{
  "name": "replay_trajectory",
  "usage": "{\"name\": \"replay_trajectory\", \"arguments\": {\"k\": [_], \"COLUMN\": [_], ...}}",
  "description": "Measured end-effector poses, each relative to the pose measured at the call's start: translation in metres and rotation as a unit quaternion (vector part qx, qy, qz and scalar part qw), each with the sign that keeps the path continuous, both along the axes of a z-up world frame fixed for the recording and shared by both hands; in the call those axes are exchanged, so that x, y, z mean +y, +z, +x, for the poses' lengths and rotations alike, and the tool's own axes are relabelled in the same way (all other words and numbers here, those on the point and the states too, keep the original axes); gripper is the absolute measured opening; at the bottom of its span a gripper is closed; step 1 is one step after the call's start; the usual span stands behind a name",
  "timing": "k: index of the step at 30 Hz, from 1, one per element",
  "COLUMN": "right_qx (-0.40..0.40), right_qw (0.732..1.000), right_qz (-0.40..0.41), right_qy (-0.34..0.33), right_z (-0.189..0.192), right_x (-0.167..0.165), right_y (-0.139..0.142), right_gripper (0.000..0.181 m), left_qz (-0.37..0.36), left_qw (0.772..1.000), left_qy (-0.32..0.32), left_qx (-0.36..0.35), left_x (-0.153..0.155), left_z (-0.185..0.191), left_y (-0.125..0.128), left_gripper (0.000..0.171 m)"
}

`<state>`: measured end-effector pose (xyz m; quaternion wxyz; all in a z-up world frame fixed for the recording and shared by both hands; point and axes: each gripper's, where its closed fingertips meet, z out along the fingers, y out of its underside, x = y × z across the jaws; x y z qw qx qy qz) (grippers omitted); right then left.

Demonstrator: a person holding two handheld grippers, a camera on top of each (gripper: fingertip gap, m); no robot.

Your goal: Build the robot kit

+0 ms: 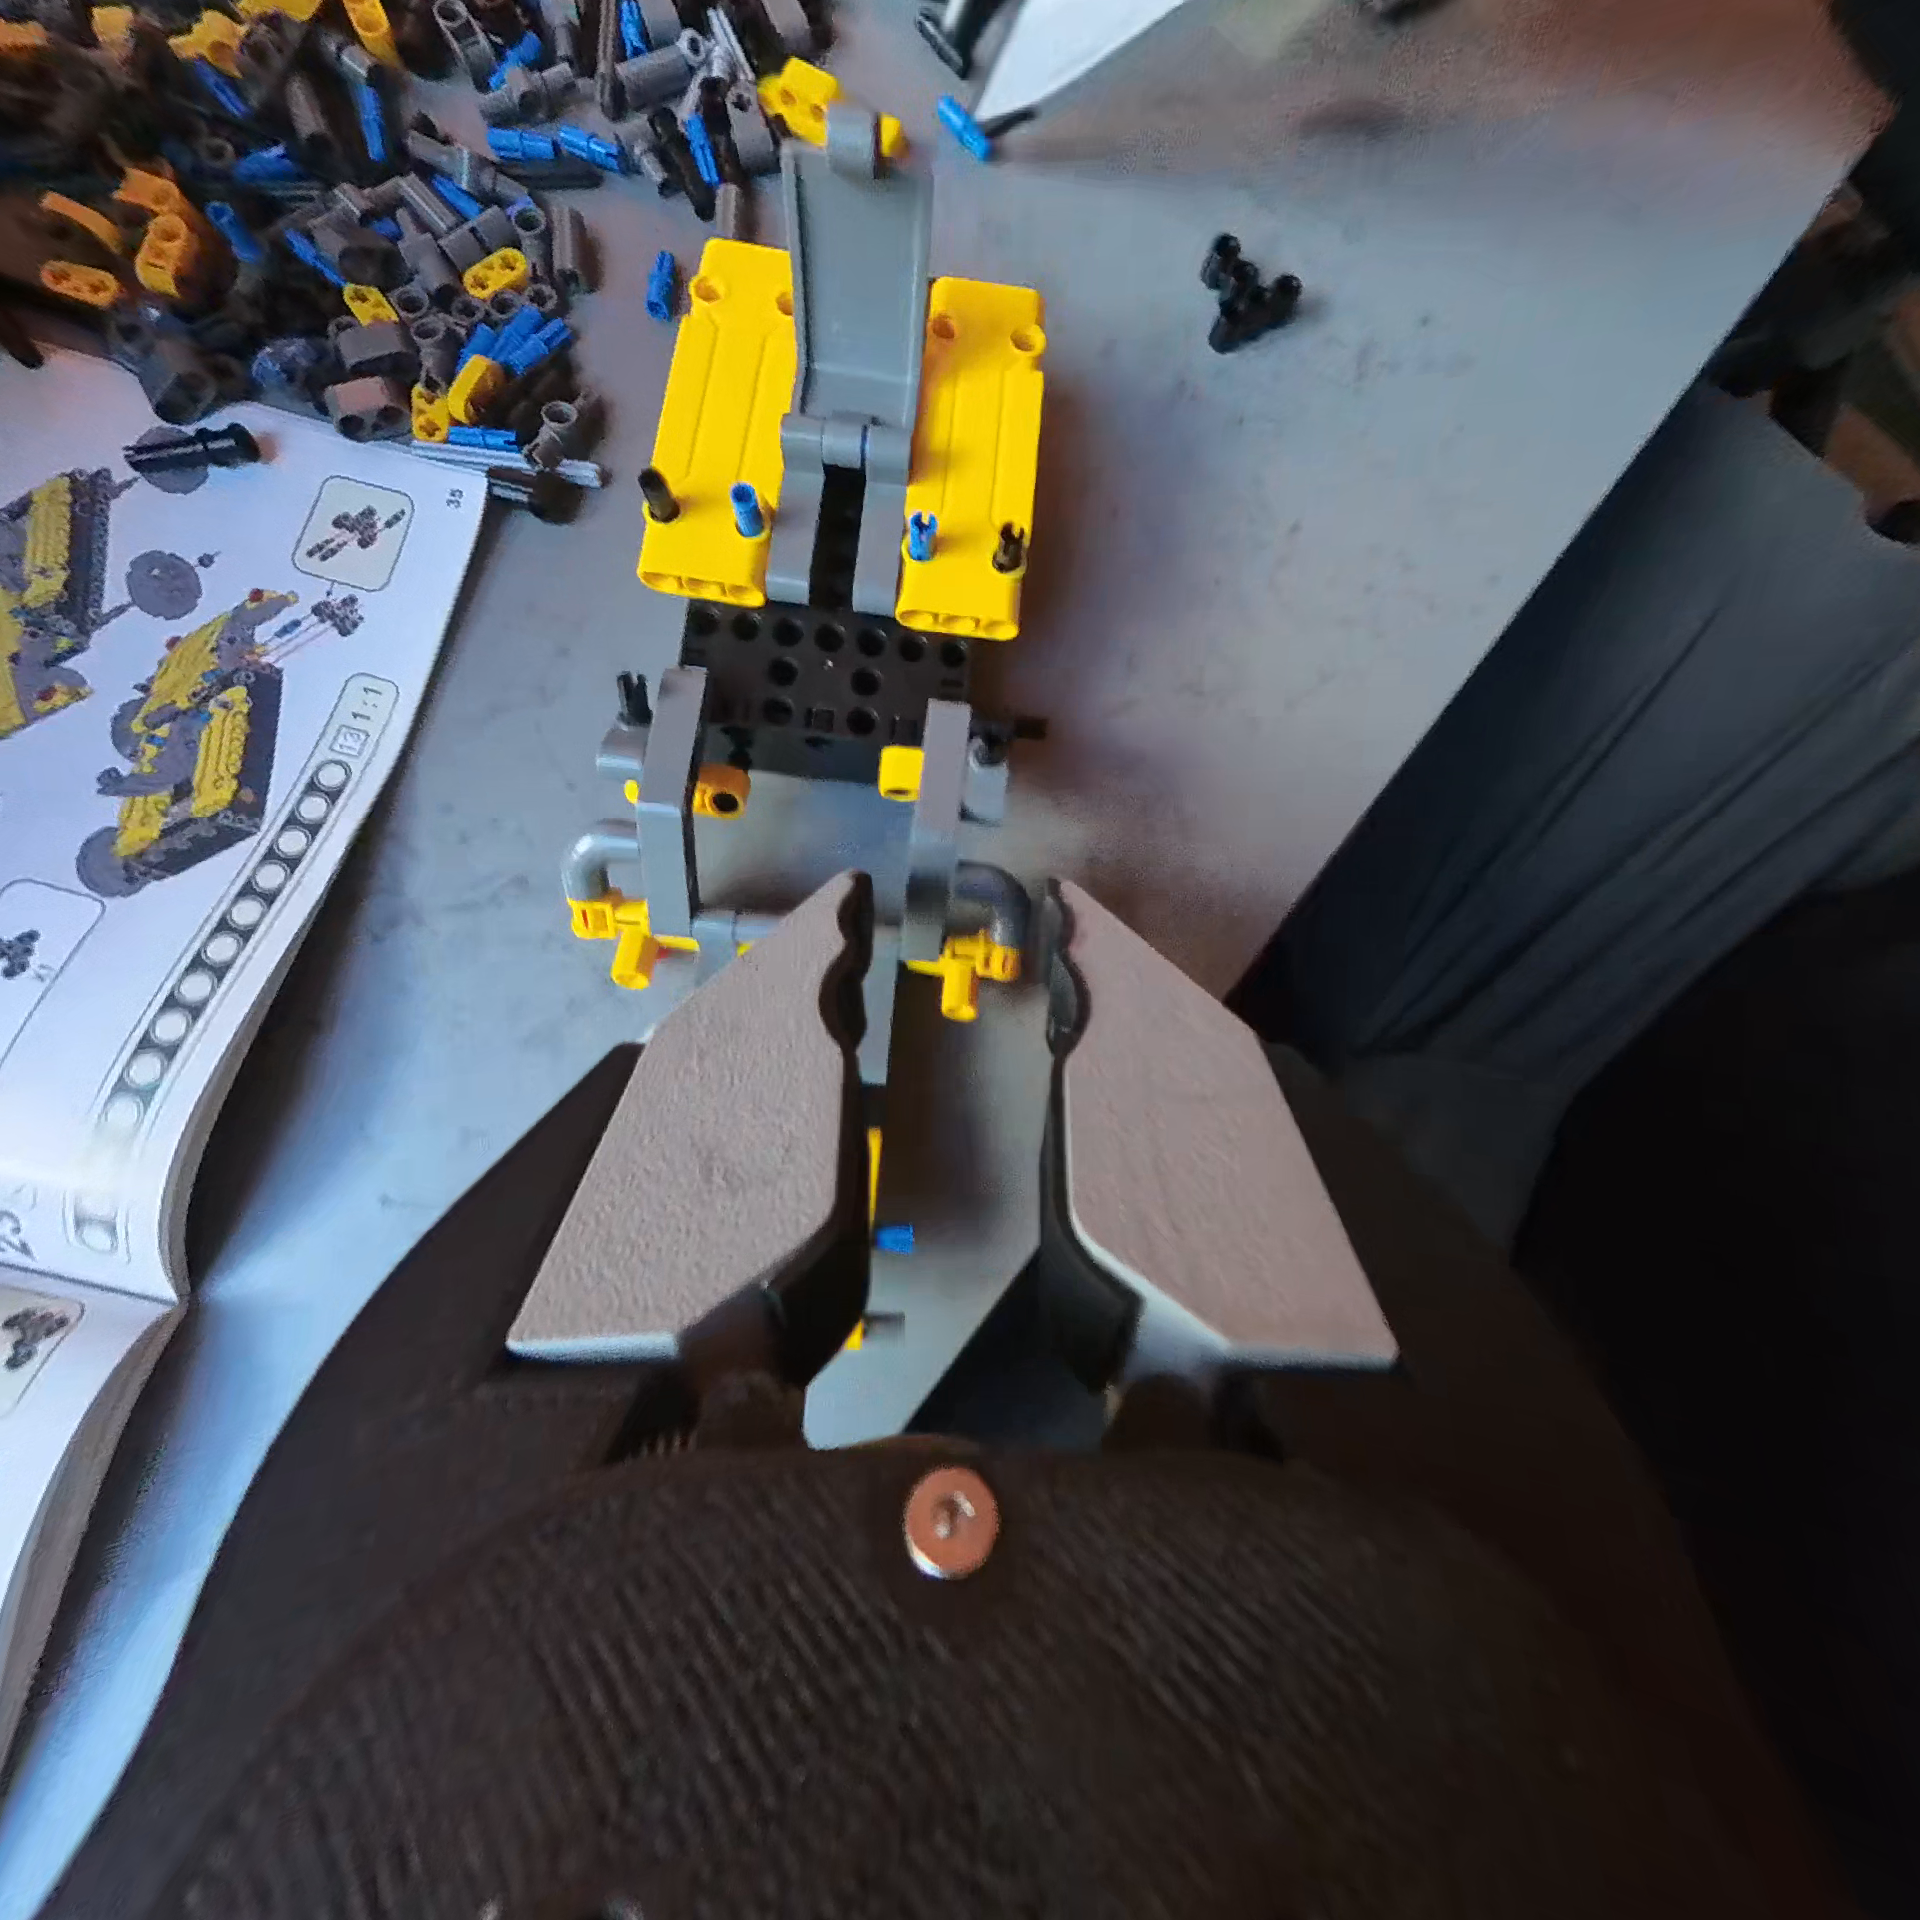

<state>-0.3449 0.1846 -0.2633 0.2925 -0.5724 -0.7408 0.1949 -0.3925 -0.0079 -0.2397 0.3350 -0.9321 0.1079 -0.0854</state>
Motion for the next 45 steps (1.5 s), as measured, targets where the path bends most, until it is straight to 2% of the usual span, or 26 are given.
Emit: {"name": "replay_trajectory", "arguments": {"k": [2, 4, 5, 10, 14, 16, 19, 25, 28, 32, 36, 40, 45], "right_qx": [-0.007, -0.007, -0.004, 0.047, 0.088, 0.151, 0.196, 0.178, 0.181, 0.204, 0.232, 0.247, 0.288], "right_qw": [1.000, 1.000, 1.000, 0.998, 0.991, 0.978, 0.961, 0.969, 0.971, 0.959, 0.950, 0.949, 0.947], "right_qz": [-0.012, 0.009, 0.023, 0.000, -0.002, -0.058, -0.165, -0.148, -0.105, -0.091, -0.116, -0.127, -0.098], "right_qy": [0.011, -0.003, -0.008, -0.036, -0.102, -0.131, -0.107, -0.092, -0.115, -0.177, -0.176, -0.151, -0.108], "right_z": [-0.004, -0.006, -0.007, -0.003, 0.025, 0.032, 0.035, 0.049, 0.054, 0.072, 0.077, 0.067, 0.046], "right_x": [0.000, 0.014, 0.021, 0.033, 0.053, 0.045, 0.003, -0.034, -0.025, 0.002, 0.005, -0.002, -0.012], "right_y": [-0.003, 0.000, 0.002, 0.033, 0.053, 0.063, 0.061, 0.045, 0.041, 0.045, 0.053, 0.062, 0.076], "right_gripper": [0.000, 0.005, 0.001, 0.009, 0.020, 0.028, 0.031, 0.033, 0.031, 0.029, 0.028, 0.029, 0.033], "left_qz": [0.014, 0.036, 0.050, 0.120, 0.155, 0.185, 0.216, 0.258, 0.264, 0.270, 0.265, 0.267, 0.295], "left_qw": [1.000, 0.999, 0.998, 0.991, 0.984, 0.978, 0.970, 0.960, 0.959, 0.957, 0.959, 0.958, 0.950], "left_qy": [-0.007, 0.003, 0.006, 0.029, 0.026, 0.021, 0.022, 0.010, 0.004, 0.010, 0.002, 0.001, 0.005], "left_qx": [-0.015, -0.021, -0.026, -0.048, -0.077, -0.091, -0.108, -0.109, -0.108, -0.103, -0.099, -0.107, -0.103], "left_x": [-0.011, -0.022, -0.027, -0.039, -0.044, -0.046, -0.046, -0.050, -0.053, -0.054, -0.059, -0.064, -0.072], "left_z": [0.003, 0.000, -0.001, -0.011, -0.012, -0.011, -0.009, -0.006, -0.004, -0.005, 0.000, 0.006, 0.007], "left_y": [0.007, 0.016, 0.021, 0.034, 0.033, 0.033, 0.032, 0.040, 0.038, 0.040, 0.036, 0.034, 0.036], "left_gripper": [0.032, 0.032, 0.033, 0.032, 0.035, 0.036, 0.037, 0.039, 0.039, 0.038, 0.037, 0.035, 0.035]}}
